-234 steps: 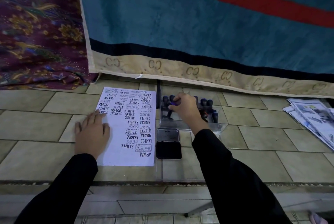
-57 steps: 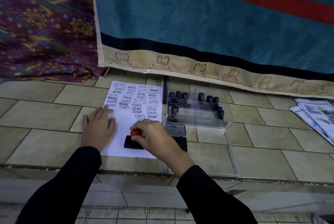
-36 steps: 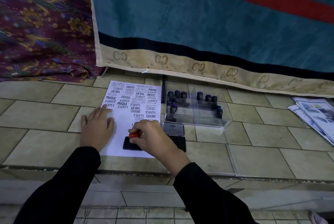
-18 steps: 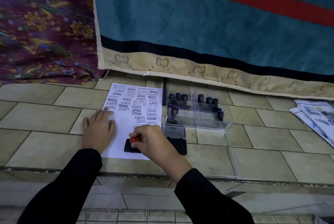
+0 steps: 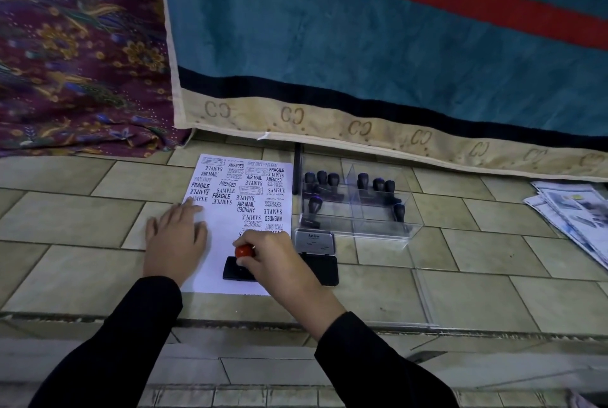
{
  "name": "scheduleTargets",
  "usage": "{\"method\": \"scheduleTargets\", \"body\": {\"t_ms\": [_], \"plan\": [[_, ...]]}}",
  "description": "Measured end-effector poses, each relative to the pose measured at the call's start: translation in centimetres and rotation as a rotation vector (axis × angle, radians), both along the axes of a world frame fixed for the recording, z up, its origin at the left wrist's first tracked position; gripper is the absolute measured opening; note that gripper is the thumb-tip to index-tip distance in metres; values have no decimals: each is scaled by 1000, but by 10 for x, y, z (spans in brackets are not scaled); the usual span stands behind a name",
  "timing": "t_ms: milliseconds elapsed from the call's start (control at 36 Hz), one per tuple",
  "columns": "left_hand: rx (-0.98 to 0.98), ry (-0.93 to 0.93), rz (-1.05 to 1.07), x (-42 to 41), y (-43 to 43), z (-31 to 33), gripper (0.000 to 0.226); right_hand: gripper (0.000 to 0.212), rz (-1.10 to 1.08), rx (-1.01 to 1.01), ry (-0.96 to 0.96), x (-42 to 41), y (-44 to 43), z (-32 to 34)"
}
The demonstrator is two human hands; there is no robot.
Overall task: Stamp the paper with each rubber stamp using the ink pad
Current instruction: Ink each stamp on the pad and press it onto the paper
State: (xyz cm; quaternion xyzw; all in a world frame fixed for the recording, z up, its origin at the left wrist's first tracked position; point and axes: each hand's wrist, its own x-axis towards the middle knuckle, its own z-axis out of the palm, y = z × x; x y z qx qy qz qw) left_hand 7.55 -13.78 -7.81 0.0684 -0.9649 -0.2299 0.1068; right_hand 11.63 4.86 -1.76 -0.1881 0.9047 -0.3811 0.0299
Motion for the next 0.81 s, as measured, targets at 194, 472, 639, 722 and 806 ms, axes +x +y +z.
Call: {"method": "scheduleTargets", "body": {"t_ms": [194, 472, 639, 722, 806], "plan": [[-14, 4, -6, 1, -1, 0, 35, 24, -238, -218, 36, -25, 35, 35], [-32, 9, 7, 0, 0, -2, 35, 19, -539, 79, 187, -81, 136, 52], [-26, 2, 8, -1, 0, -2, 34, 20, -424, 298, 89, -97, 134, 32], [-27, 0, 5, -1, 0, -1, 34, 16, -399, 345, 37, -102, 128, 28], [-23, 0, 6, 0, 0, -1, 34, 12, -396, 367, 28, -105, 125, 28]]}}
